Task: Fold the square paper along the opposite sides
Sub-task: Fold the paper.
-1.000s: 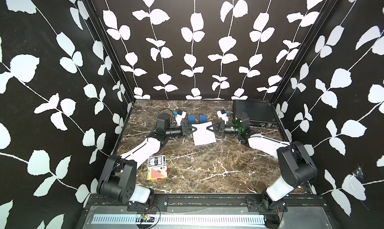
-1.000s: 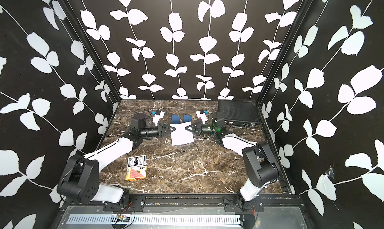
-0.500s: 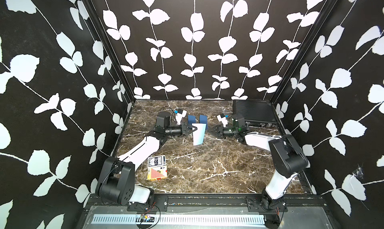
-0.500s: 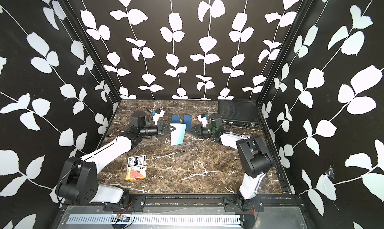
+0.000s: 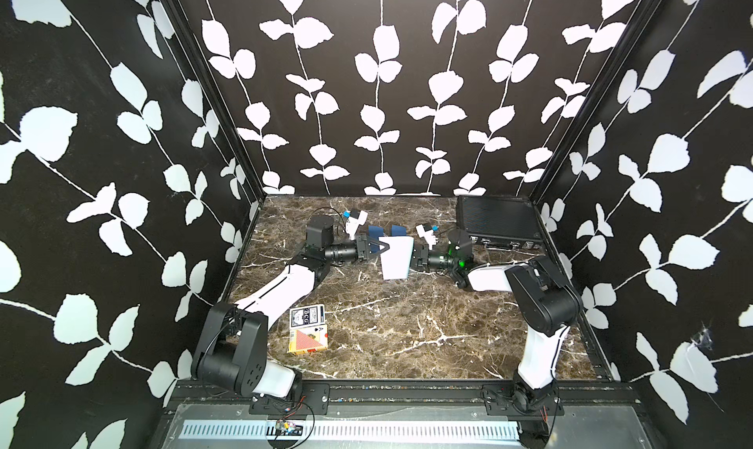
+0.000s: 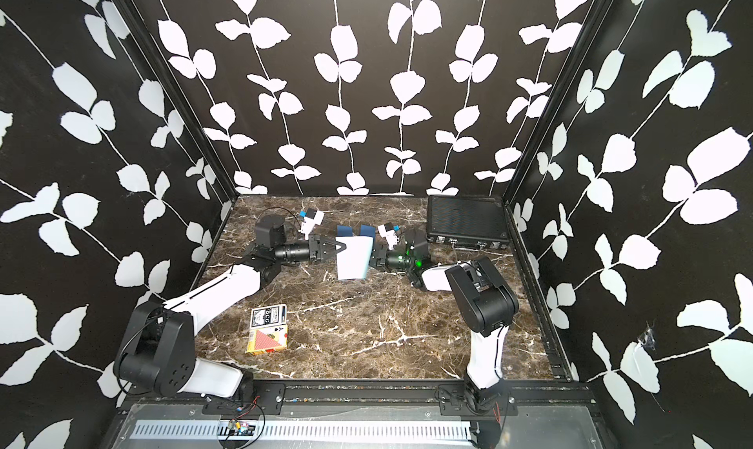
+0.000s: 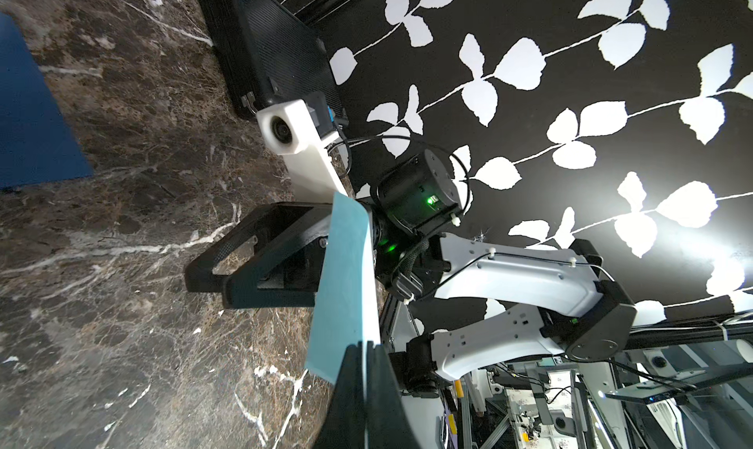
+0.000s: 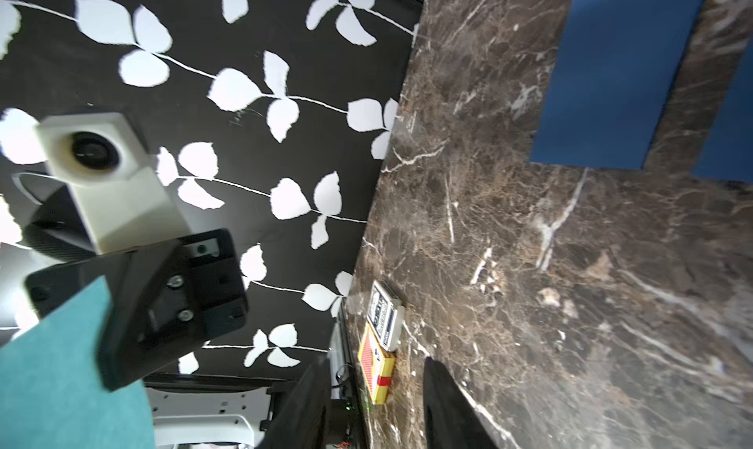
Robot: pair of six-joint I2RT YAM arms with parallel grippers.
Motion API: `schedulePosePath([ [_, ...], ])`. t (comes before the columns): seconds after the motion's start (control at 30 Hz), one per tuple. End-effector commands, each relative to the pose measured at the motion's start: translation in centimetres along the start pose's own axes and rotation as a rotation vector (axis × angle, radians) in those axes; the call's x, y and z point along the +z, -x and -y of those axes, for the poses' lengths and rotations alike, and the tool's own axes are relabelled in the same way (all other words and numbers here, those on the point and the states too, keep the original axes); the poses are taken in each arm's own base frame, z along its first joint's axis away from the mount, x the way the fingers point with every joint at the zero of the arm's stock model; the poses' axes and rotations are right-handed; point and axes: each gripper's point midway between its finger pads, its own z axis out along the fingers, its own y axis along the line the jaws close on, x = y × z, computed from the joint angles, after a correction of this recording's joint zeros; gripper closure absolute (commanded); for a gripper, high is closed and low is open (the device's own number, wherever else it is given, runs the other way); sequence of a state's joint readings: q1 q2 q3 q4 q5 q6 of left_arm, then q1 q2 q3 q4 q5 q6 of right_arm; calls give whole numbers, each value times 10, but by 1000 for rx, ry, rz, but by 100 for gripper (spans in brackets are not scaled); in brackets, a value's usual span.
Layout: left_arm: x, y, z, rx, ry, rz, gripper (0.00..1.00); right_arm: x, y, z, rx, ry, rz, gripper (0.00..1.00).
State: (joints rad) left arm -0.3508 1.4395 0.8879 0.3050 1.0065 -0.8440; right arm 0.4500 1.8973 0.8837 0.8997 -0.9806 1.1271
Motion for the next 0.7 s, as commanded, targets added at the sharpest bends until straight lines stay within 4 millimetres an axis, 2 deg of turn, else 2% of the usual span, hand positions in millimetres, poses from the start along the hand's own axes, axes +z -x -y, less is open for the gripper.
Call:
schedulePosePath([
  [0.0, -4, 2, 6, 45, -5, 0, 100, -9, 1, -32, -54, 77, 25, 60],
  [0.37, -4, -2, -9, 49, 40, -3, 100, -41, -13, -36, -60, 18, 50, 61],
  [0.57, -4, -2, -15, 43, 55, -1, 100, -49, -22, -38, -49, -6, 46, 62],
  [0.6, -4, -2, -17, 39, 59, -1, 100, -52, -20, -49, -70, 6, 55, 61],
  [0.67, -3, -3, -19, 35, 62, -1, 100, -55, -21, -56, -78, 10, 59, 61],
])
